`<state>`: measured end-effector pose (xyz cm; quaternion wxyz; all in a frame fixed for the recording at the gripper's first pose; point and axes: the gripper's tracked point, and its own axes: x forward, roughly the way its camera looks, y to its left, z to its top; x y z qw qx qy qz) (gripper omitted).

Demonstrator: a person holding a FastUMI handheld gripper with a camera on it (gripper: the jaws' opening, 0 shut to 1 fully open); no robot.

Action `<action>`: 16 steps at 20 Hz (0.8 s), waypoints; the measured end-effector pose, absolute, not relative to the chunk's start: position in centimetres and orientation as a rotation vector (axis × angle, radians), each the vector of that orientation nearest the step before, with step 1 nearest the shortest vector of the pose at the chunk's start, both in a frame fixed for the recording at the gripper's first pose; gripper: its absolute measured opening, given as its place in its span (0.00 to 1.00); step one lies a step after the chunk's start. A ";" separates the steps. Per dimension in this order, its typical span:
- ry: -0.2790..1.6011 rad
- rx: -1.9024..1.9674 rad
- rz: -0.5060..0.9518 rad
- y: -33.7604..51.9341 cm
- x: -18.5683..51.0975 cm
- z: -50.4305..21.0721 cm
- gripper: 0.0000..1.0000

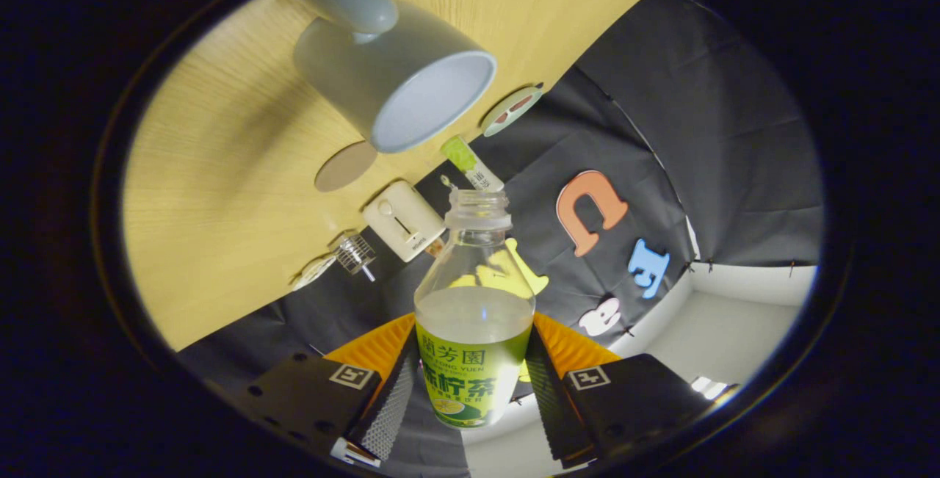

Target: Take the bottle from table, then pour the juice into the cup, finally place the bottle on the coaster

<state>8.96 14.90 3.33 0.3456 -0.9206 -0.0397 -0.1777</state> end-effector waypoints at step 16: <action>-0.041 -2.234 -0.421 13.5 9.9 2.2 0.81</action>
